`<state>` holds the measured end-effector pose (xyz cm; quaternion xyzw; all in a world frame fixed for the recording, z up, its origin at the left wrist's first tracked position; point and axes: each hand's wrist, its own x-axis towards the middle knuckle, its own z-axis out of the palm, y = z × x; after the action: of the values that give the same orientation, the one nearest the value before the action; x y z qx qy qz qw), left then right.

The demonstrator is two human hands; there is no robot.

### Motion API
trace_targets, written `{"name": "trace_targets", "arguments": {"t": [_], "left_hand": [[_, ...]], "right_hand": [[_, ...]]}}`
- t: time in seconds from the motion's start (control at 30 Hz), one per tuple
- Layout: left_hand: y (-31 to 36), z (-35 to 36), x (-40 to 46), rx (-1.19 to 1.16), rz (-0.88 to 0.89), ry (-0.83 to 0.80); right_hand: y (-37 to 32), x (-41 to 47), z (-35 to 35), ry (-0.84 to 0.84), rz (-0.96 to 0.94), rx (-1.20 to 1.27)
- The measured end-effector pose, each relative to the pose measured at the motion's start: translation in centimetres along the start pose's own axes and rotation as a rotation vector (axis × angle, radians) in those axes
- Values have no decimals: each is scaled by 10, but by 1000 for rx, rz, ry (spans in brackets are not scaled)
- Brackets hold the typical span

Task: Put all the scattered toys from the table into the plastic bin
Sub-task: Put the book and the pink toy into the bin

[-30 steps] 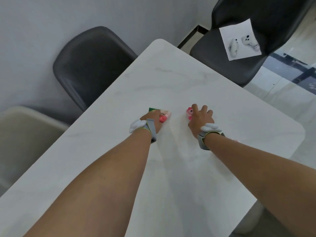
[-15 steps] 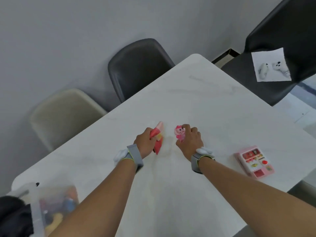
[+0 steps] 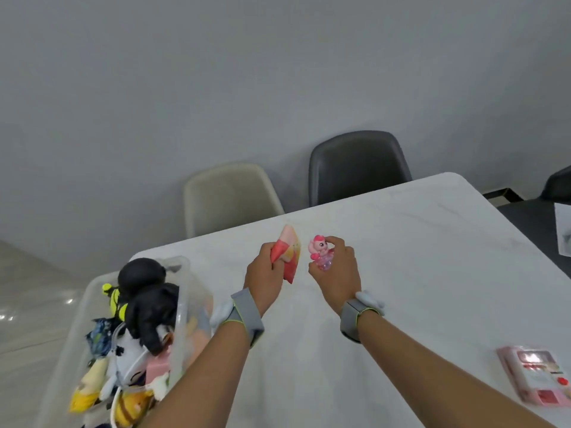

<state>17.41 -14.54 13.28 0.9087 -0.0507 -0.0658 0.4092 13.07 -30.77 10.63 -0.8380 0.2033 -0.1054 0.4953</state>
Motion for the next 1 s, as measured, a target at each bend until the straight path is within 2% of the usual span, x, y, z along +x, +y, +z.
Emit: {"name": "trace_targets", "arguments": {"t": [0.2, 0.43, 0.53, 0.6, 0.67, 0.73, 0.87, 1.0], "left_hand": [[-68, -97, -41, 7, -68, 166], [-140, -210, -86, 168, -125, 620], [-173, -243, -105, 305, -100, 720], [-202, -252, -117, 450, -144, 630], [-235, -250, -130, 661, -236, 435], [-267, -243, -143, 787, -282, 309], [-306, -233, -145, 851, -317, 31], [-303, -246, -139, 726, -324, 23]], "right_hand": [[-55, -38, 58, -112, -162, -3], [-109, -90, 127, -239, -239, 23], [-124, -112, 154, -282, -269, 8], [-132, -126, 170, -304, -278, 1], [-139, -141, 185, -329, -281, -1], [-146, -157, 200, -366, -282, 25], [-159, -184, 226, -420, -293, 20], [-159, -214, 255, -470, -392, -156]]}}
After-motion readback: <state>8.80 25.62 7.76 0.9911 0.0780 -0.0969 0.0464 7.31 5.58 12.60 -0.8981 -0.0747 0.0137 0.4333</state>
